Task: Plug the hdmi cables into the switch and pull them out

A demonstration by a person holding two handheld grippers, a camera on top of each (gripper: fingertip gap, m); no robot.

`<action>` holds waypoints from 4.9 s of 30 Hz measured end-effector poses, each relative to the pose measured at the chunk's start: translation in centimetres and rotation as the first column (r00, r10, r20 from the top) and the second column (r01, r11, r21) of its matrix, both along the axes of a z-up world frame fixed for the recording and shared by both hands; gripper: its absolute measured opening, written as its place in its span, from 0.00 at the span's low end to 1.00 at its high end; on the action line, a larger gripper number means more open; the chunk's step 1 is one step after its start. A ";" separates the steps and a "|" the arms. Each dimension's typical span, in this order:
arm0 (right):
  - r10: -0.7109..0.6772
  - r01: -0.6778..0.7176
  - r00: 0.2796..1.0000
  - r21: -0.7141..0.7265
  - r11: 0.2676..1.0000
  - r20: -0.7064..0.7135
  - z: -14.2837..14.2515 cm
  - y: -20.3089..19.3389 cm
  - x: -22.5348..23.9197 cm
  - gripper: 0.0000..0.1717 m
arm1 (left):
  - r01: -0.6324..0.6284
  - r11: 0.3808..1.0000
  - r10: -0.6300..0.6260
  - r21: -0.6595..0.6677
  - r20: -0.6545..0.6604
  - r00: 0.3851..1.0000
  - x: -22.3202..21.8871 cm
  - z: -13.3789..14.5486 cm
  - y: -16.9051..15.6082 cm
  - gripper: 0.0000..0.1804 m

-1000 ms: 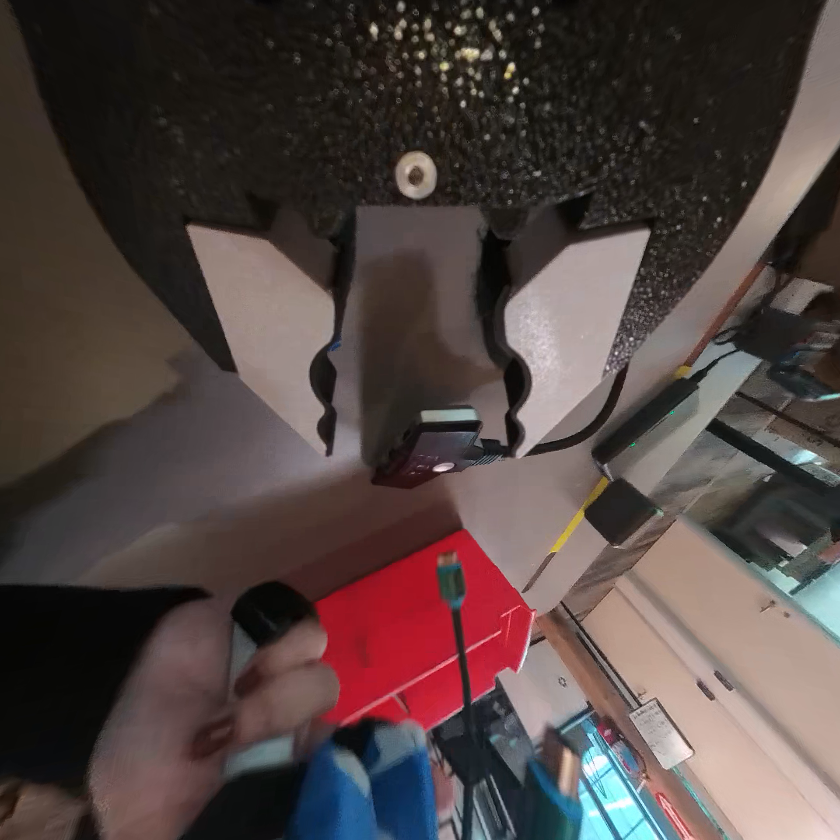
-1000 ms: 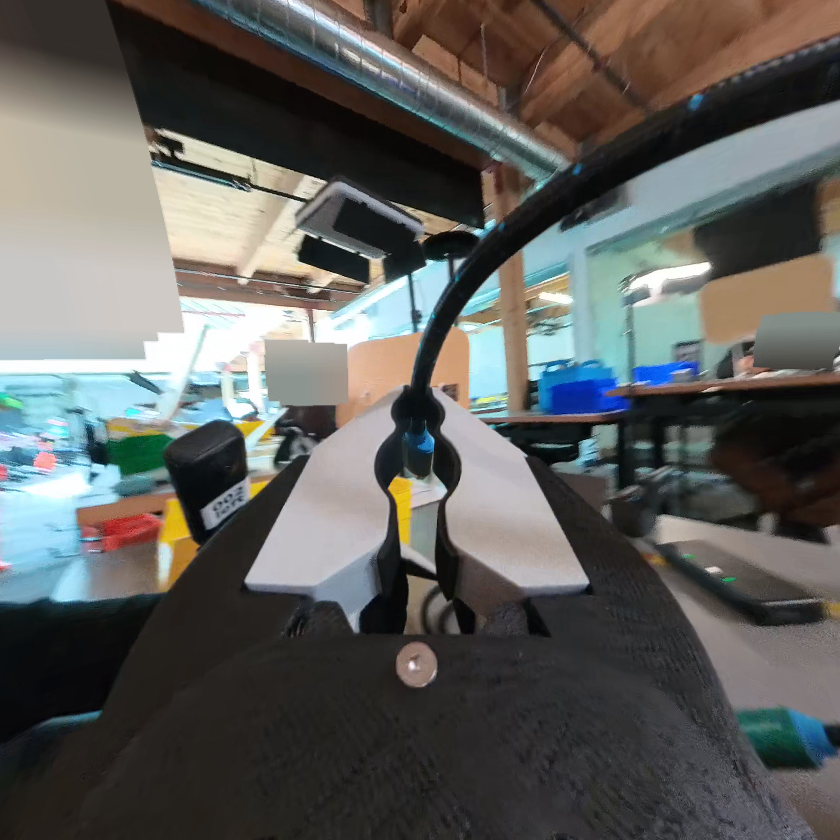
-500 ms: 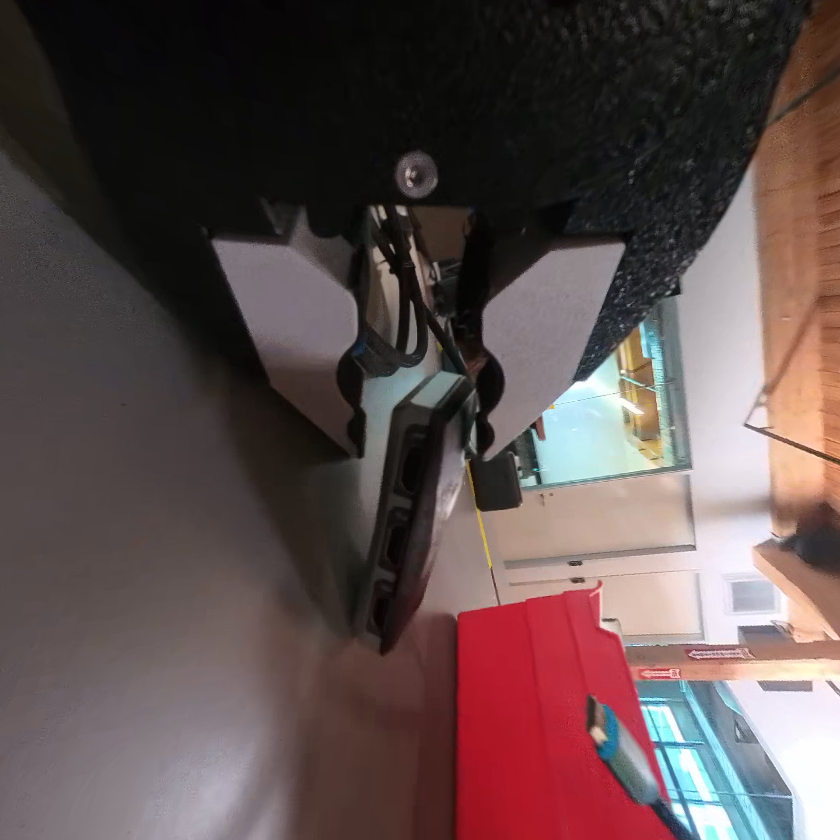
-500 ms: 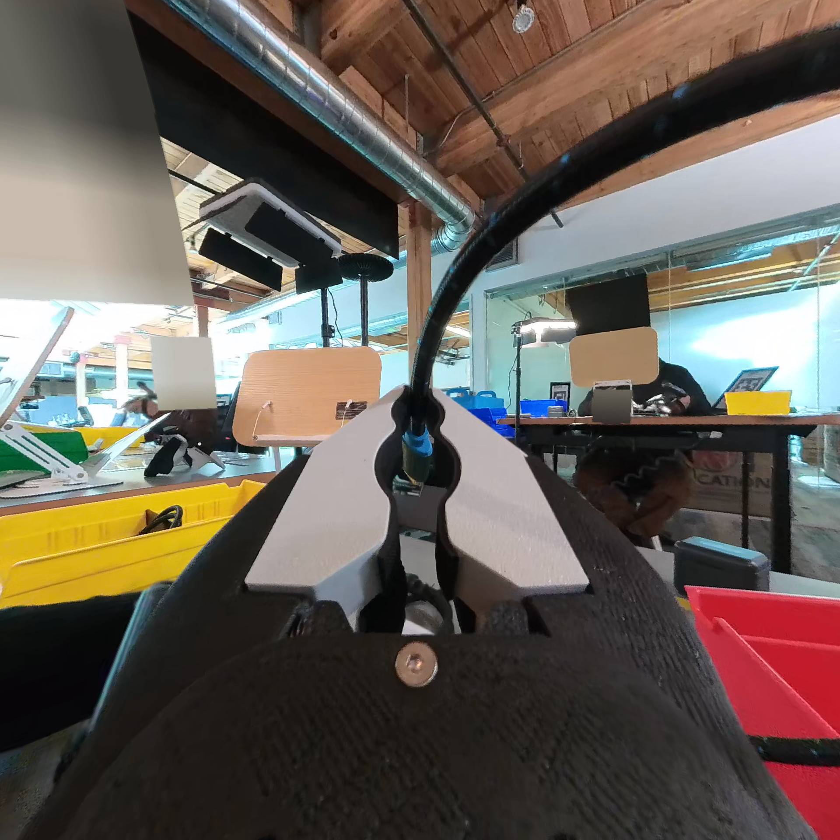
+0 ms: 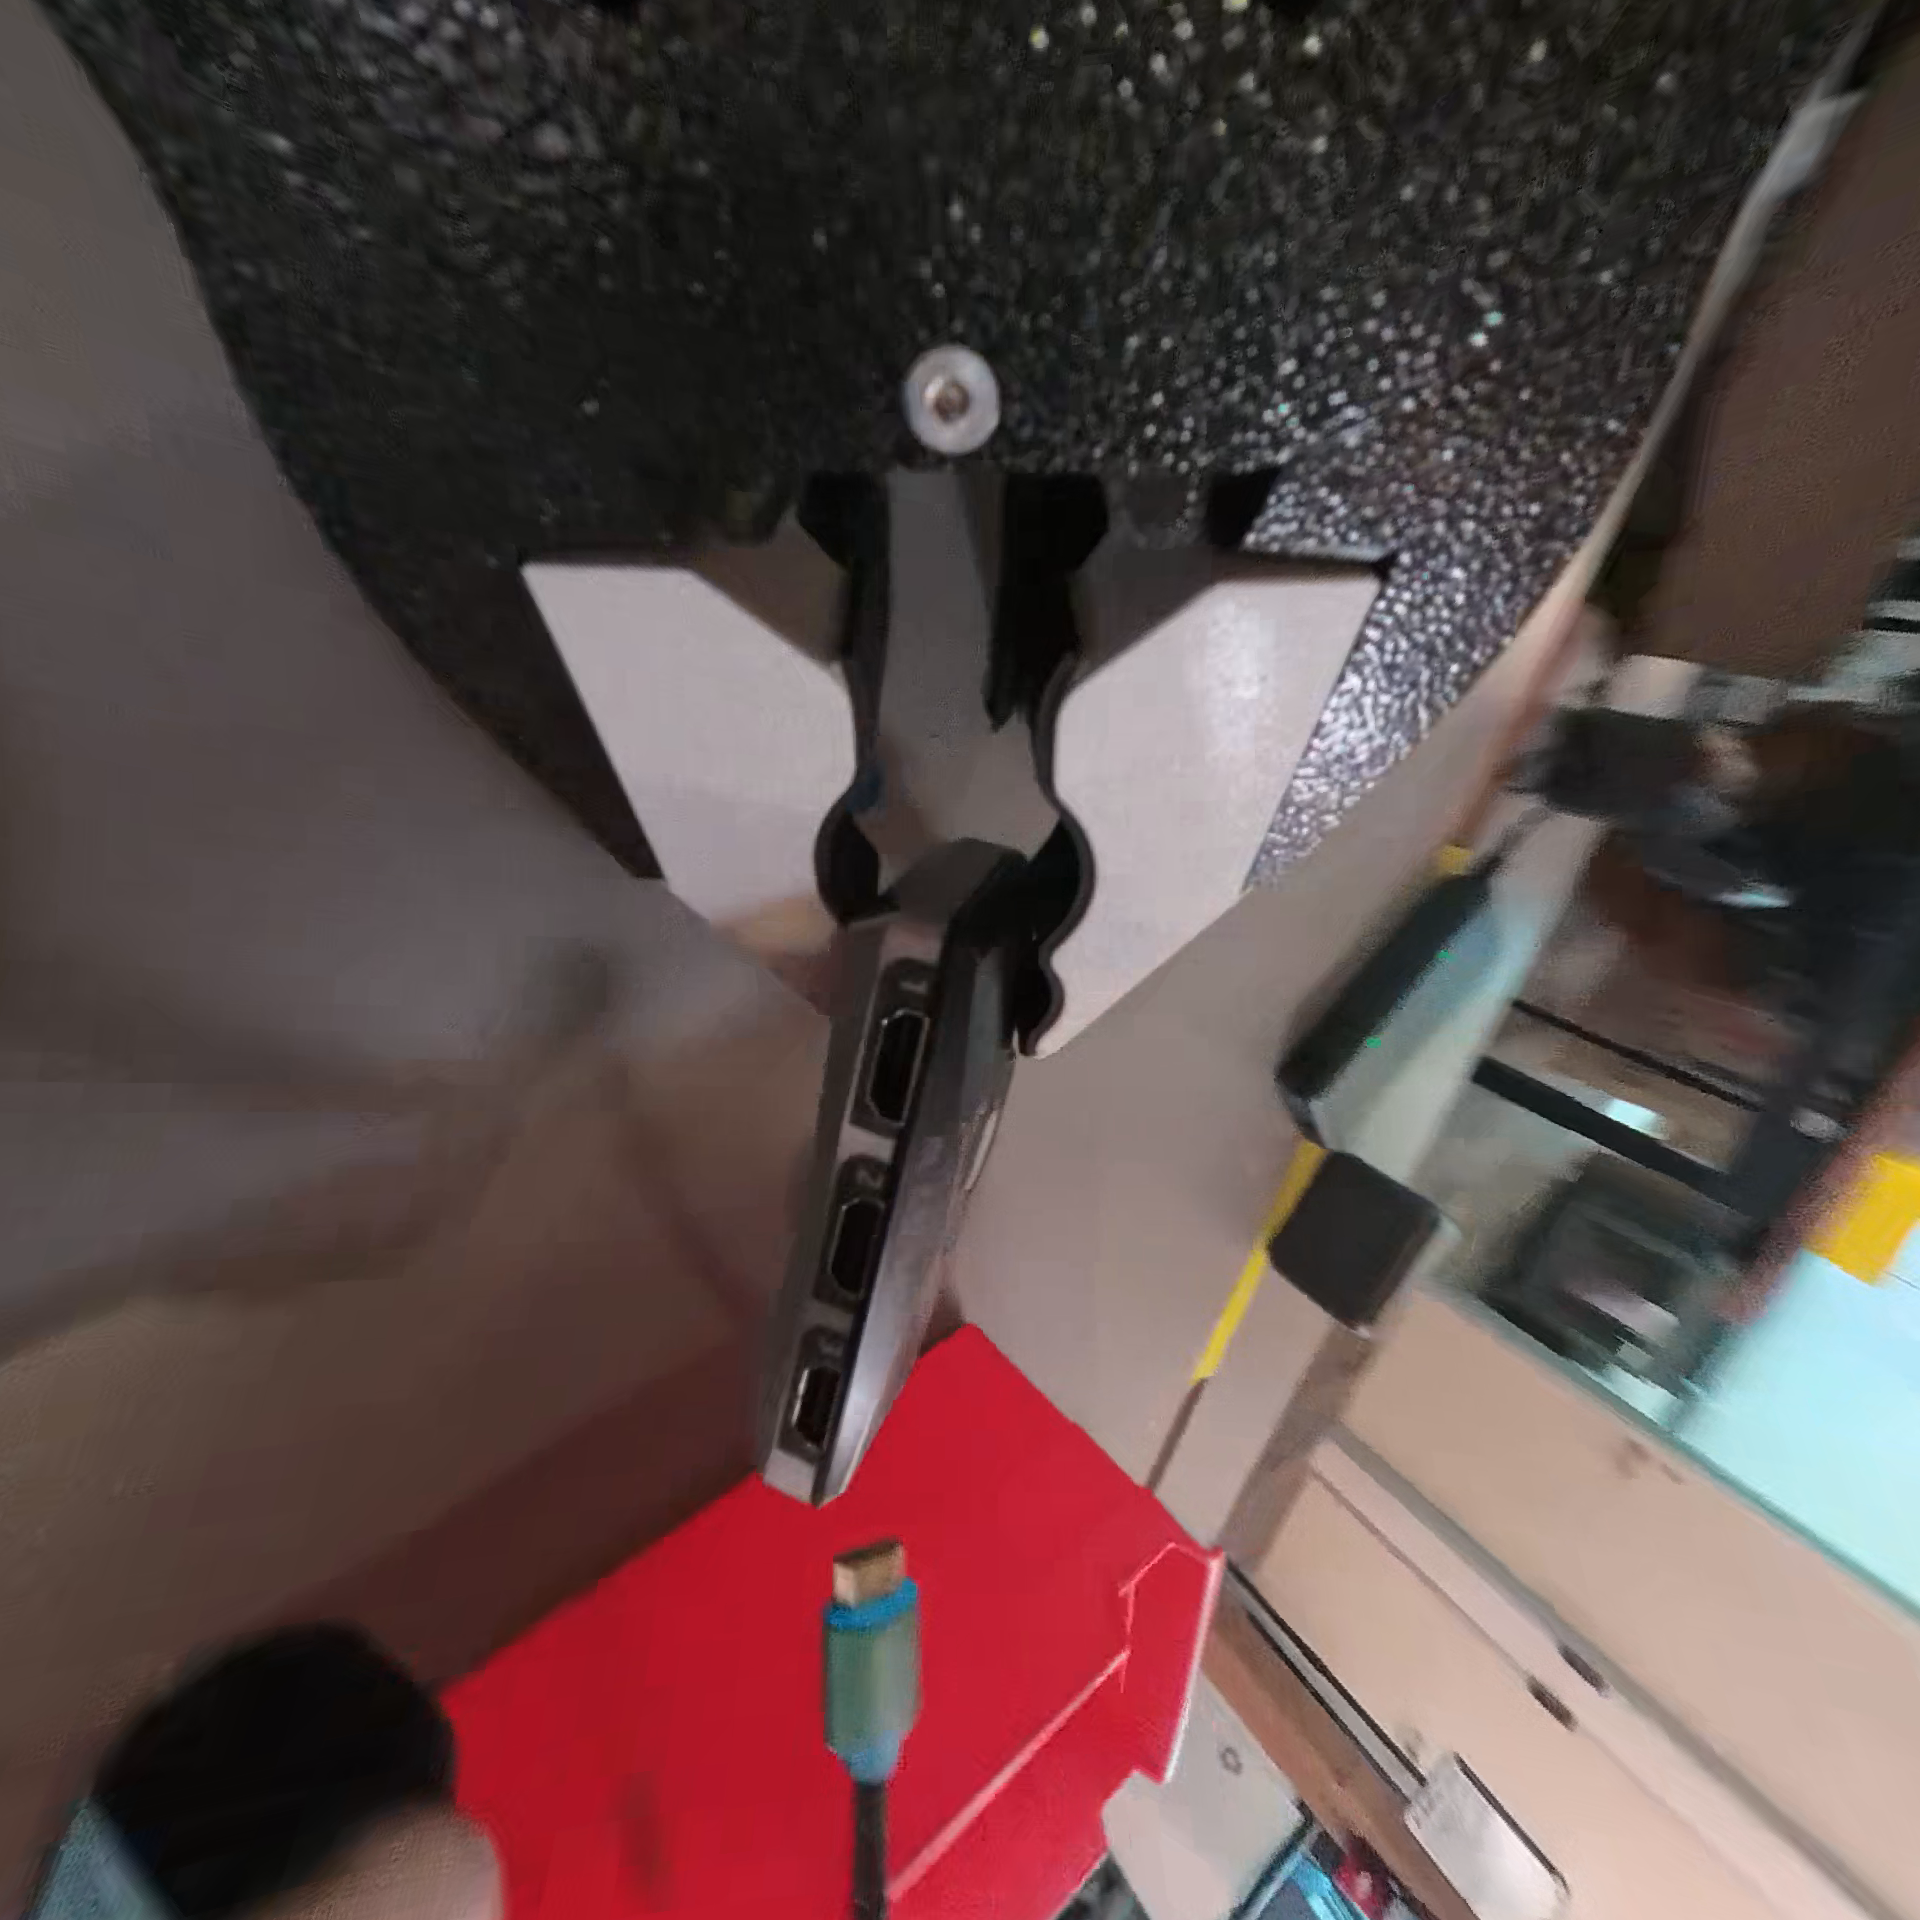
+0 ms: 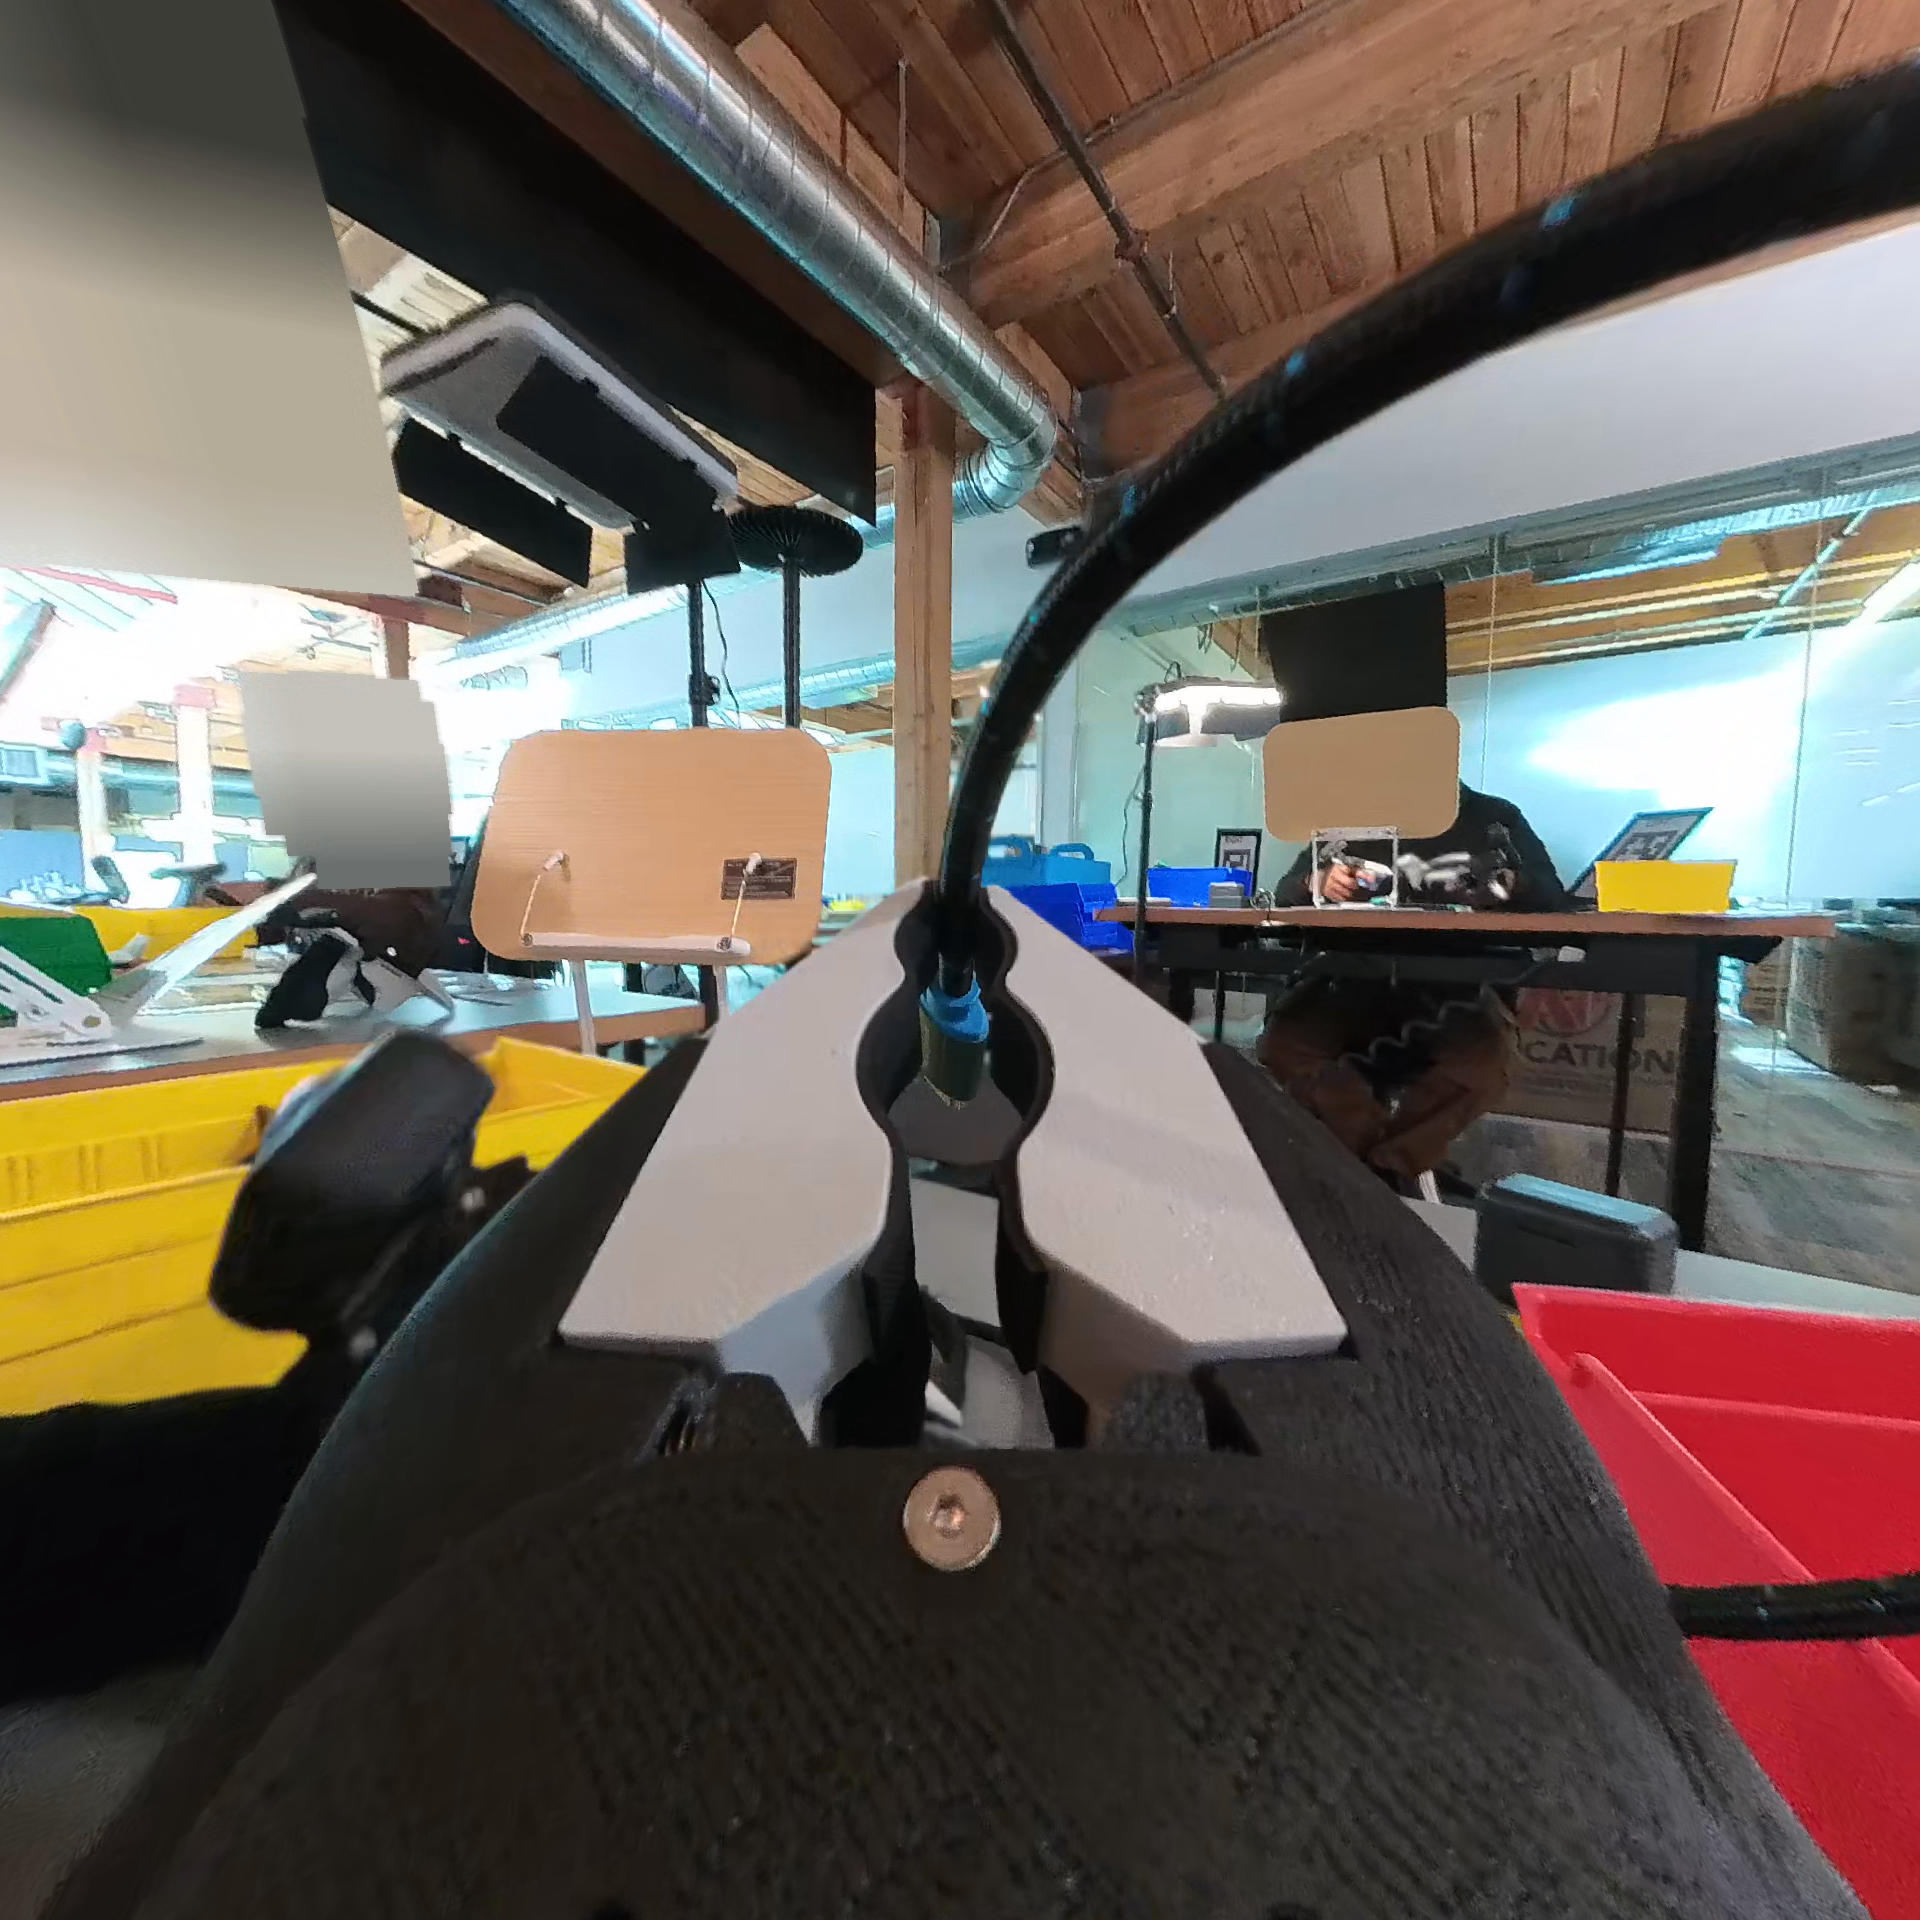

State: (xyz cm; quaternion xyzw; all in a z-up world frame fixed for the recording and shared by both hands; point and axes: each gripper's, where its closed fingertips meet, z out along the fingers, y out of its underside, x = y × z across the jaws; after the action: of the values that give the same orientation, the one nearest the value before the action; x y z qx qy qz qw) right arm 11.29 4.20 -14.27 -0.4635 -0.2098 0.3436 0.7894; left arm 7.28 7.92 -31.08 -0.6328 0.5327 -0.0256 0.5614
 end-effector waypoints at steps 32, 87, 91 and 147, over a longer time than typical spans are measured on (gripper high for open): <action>0.222 -0.122 0.763 -0.202 0.972 0.607 -3.5 1.6 -7.2 0.02 | 0.132 0.852 -0.092 -0.507 0.103 0.990 -0.8 0.6 1.2 0.12; 0.388 -0.065 0.808 -0.587 0.807 0.444 -14.8 -6.7 -7.2 0.36 | -0.078 0.939 0.234 0.336 -0.455 0.859 -6.5 -1.4 5.3 0.11; 0.582 -0.119 0.683 -0.720 0.684 0.441 -16.1 -12.0 -4.9 0.32 | -0.061 0.929 0.247 0.366 -0.488 0.837 -7.0 -2.1 4.8 0.13; -0.184 -0.015 0.866 0.393 0.919 0.465 -6.8 -2.9 -7.1 0.15 | -0.650 0.448 0.890 -0.614 0.236 0.391 -30.3 6.5 -13.1 0.11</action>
State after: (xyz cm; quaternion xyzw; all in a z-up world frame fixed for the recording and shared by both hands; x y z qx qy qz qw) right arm 4.21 1.31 -21.08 -0.3807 -0.4462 0.1306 0.7993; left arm -22.99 -5.21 -24.62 -0.8792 -0.0339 -0.0424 0.4734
